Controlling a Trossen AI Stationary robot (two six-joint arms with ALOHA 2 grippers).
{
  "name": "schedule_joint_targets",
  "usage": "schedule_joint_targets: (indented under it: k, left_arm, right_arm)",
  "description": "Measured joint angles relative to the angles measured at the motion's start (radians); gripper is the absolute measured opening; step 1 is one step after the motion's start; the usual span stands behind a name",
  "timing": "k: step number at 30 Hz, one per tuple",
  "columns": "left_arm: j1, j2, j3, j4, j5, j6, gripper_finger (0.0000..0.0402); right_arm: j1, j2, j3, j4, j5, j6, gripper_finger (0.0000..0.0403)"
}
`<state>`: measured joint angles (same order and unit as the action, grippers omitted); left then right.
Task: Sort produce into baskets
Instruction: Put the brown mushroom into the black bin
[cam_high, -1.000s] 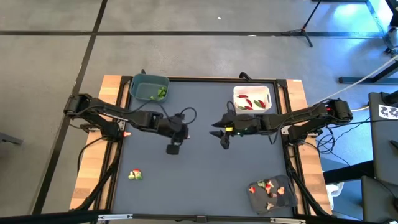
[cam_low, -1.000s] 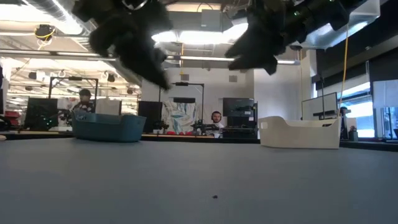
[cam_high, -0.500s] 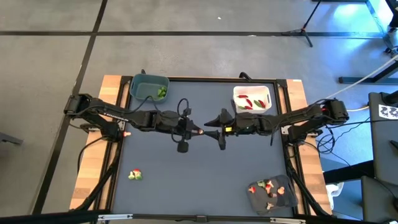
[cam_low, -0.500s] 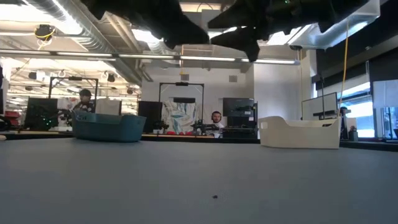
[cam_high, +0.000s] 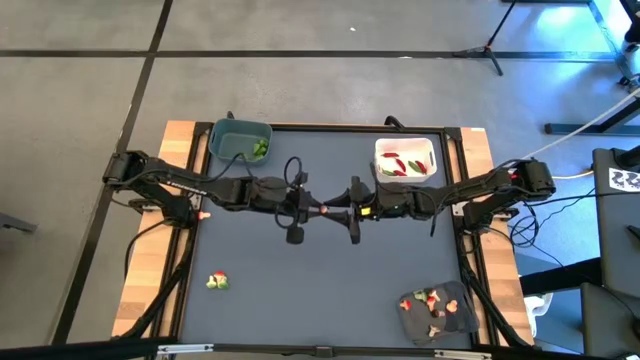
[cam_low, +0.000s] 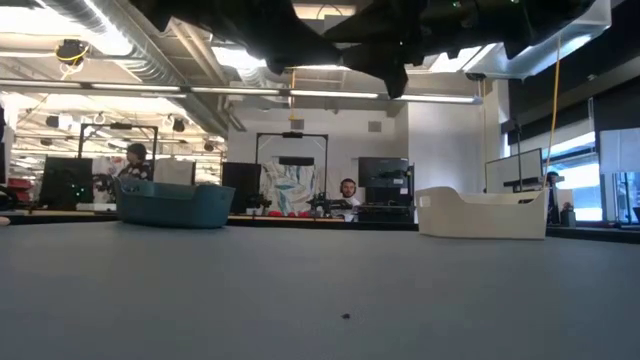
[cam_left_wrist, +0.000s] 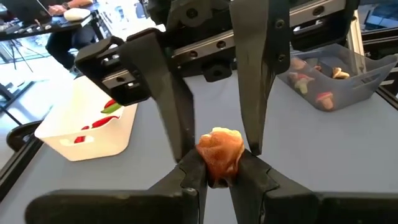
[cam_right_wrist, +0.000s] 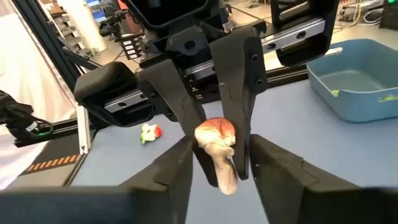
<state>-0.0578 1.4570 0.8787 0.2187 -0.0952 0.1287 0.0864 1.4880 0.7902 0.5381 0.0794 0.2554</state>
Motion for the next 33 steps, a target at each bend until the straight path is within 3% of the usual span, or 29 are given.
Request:
schedule_joint_targets:
  k: [9, 25, 33]
  left_arm:
    - [0.000, 0.000, 0.000, -0.012, -0.001, -0.023, 0.0049]
    - [0.006, 0.000, 0.000, -0.028, -0.023, -0.105, 0.0049]
    - [0.006, 0.001, 0.000, -0.035, -0.026, -0.108, 0.0049]
  right_arm:
    - [0.000, 0.000, 0.000, -0.004, 0.007, -0.026, 0.0086]
    - [-0.002, 0.000, 0.000, -0.011, 0.015, -0.030, 0.0078]
    - [-0.002, 0.000, 0.000, -0.024, 0.007, -0.035, 0.0007]
